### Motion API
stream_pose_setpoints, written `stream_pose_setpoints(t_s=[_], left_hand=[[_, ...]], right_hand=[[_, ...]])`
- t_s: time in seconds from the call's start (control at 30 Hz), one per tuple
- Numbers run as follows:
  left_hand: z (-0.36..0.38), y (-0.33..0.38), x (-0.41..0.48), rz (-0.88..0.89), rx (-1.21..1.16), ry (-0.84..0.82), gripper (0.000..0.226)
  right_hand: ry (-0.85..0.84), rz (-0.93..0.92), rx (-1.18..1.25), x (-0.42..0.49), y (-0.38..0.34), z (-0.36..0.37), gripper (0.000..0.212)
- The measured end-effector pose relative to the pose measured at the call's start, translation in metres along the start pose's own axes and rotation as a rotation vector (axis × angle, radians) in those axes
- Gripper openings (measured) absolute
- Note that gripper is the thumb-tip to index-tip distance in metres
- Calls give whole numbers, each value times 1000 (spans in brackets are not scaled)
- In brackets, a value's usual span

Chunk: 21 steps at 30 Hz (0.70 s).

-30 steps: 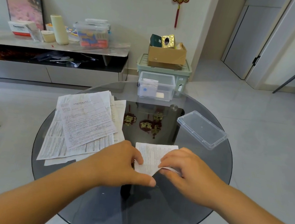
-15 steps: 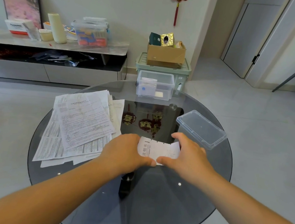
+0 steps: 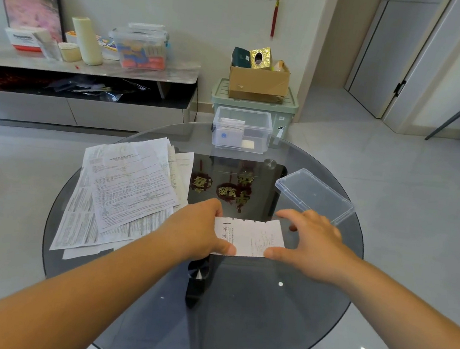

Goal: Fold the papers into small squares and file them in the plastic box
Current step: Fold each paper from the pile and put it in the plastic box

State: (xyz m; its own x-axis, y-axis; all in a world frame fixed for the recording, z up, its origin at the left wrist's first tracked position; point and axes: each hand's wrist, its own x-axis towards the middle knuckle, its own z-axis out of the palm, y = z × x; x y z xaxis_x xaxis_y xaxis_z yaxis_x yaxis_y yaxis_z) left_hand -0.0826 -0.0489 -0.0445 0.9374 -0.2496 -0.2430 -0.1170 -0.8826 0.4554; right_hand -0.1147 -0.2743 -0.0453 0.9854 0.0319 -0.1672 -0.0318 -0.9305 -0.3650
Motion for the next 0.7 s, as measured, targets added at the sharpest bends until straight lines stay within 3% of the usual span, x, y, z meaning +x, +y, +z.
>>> stream_pose_setpoints(t_s=[0.23, 0.43, 0.7], left_hand=[[0, 7, -5, 76, 164, 27, 77], [0, 11, -6, 158, 127, -40, 85], [-3, 18, -13, 147, 82, -140, 85]], right_hand=[[-19, -2, 188, 0, 14, -8, 64], [134, -328, 108, -16, -4, 7, 23], [29, -424, -37, -25, -11, 15, 38]])
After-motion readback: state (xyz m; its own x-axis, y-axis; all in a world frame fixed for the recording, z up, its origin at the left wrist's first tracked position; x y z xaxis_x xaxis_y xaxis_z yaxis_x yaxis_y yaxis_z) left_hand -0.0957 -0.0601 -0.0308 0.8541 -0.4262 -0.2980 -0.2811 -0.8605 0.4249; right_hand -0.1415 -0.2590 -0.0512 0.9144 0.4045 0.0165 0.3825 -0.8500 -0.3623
